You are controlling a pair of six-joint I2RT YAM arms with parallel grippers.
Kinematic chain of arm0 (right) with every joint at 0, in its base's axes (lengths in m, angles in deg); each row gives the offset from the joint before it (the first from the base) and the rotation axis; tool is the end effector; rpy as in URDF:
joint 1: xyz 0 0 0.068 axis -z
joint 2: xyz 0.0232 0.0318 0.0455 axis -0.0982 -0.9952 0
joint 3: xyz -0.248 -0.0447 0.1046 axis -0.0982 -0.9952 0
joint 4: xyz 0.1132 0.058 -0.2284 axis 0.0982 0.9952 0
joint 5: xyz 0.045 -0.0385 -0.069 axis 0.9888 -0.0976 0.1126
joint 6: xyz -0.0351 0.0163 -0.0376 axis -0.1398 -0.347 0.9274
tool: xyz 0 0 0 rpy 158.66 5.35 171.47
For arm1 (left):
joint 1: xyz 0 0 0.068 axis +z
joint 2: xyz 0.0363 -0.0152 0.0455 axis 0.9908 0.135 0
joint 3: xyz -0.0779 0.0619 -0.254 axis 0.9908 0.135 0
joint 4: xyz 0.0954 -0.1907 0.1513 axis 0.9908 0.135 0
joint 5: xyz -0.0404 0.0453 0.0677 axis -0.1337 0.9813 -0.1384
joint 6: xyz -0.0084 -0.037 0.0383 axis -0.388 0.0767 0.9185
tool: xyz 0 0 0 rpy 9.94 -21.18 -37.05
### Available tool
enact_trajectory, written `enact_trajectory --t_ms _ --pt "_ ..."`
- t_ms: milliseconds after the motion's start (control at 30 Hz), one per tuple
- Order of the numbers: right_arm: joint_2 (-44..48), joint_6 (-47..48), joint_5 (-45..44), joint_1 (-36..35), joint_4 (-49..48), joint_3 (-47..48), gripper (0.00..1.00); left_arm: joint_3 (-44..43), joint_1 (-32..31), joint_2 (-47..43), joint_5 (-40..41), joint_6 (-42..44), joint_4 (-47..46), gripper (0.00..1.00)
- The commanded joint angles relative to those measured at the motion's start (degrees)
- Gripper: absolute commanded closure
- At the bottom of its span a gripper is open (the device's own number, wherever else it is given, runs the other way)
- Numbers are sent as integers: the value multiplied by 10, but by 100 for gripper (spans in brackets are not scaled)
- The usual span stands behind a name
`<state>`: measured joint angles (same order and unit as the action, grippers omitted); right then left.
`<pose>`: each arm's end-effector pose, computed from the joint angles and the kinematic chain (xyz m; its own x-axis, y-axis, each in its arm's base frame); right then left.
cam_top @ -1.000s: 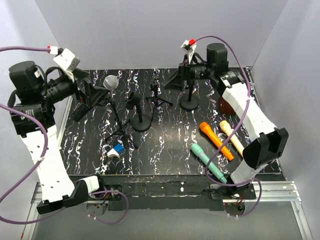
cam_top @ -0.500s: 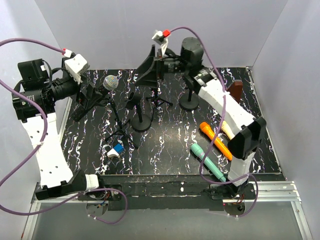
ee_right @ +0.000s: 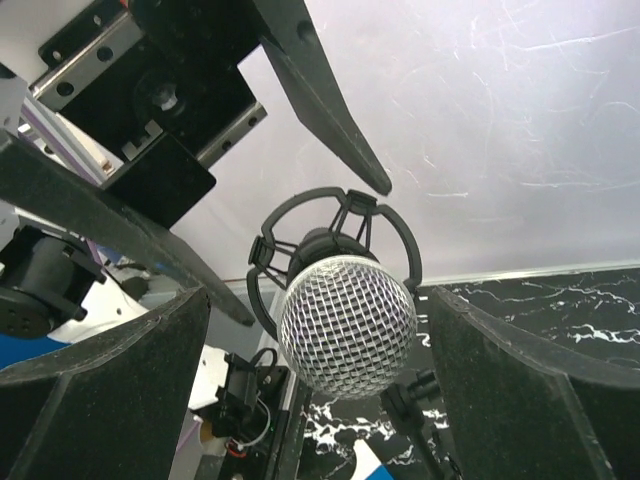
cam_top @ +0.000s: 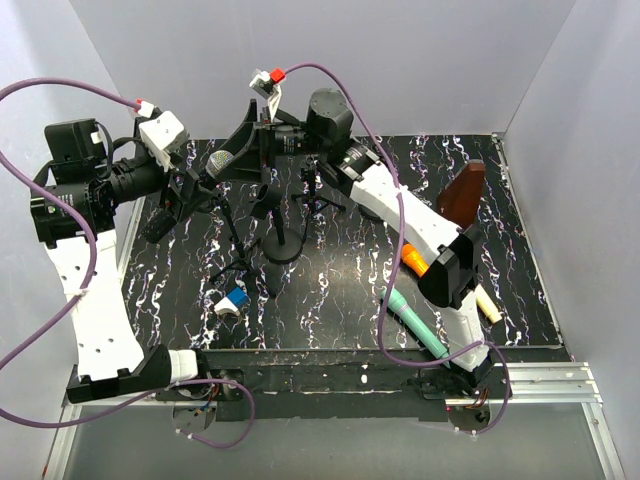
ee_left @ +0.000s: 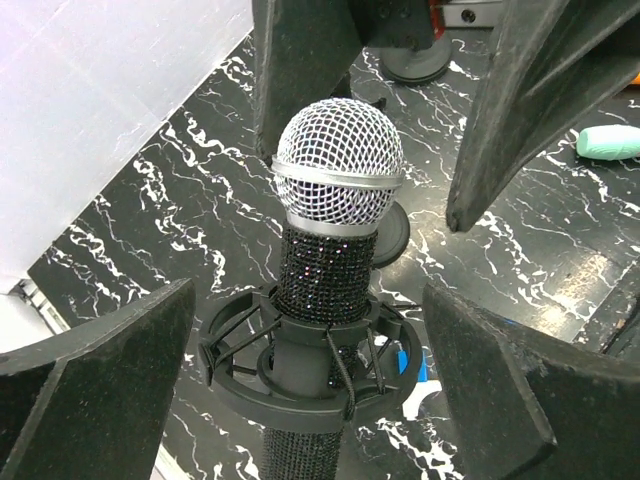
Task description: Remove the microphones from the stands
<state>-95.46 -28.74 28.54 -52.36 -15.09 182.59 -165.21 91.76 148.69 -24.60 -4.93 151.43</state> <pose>0.3043 0.3627 0.4713 -0.3231 0.1557 -0.9335 -0.9369 -0.1915 0.2923 0.1804 0.0040 0.5111 -0.1520 0.4279 -0.8909 0.7340 0.6525 0.1882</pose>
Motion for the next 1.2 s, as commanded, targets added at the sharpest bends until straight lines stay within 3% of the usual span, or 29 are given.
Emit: enact_trajectory --t_ms 0,633,700,833,1000,1067,1167 --pt "-12 -24 -36 -9 -36 41 5 -2 -2 2 -27 -23 140 4" --pt "-31 -6 -63 -18 0 18 9 25 -2 19 -54 -17 117 11" --pt "-34 -8 -55 -18 -9 17 19 26 -2 21 -52 -18 114 11" --pt "-32 -15 -6 -14 -36 27 53 32 -3 23 -42 -16 104 11" --pt "-10 -19 7 11 -40 44 79 43 -4 25 -2 30 119 18" --pt "11 -20 2 27 -39 32 85 50 -3 25 11 57 130 20" --pt "37 -24 -5 51 -31 10 85 62 -3 23 32 78 138 23"
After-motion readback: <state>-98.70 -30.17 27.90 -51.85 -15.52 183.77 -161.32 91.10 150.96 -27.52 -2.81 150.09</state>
